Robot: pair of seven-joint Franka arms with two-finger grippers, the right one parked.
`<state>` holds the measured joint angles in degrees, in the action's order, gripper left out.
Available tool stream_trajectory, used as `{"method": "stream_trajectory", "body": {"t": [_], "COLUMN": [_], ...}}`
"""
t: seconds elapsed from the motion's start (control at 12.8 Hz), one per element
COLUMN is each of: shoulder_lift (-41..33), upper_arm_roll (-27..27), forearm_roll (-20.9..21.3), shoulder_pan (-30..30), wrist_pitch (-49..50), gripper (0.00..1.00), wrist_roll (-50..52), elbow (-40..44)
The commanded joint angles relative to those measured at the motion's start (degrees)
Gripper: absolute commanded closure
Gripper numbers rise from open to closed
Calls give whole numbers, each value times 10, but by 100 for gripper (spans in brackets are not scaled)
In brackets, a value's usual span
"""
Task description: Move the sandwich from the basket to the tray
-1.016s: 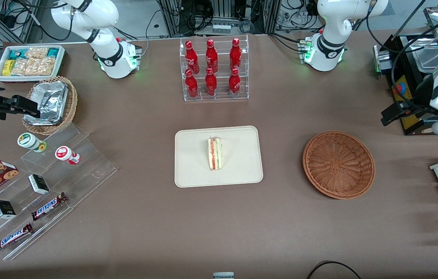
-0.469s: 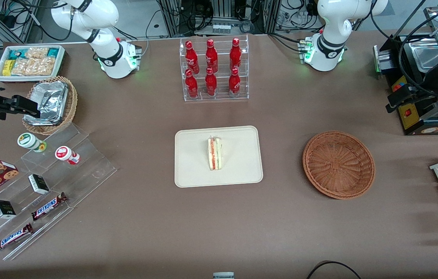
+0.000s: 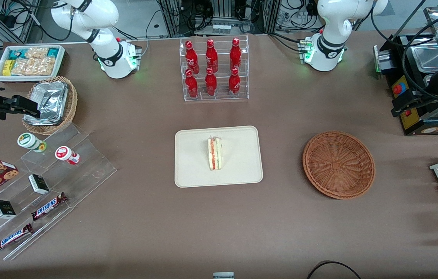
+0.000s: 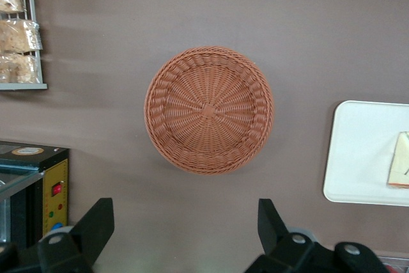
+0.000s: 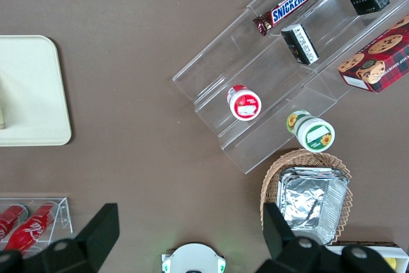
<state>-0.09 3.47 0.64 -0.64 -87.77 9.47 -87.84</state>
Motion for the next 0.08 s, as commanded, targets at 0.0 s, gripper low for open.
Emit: {"method": "stream_trajectory", "body": {"t": [0.0], "shoulder_lift": [4], "upper_arm_roll": [1], "forearm_roll": [9], "shoulder_pan": [0], "wrist_pitch": [8], "gripper": [0], "wrist_roll": [-8], "elbow": [18]}}
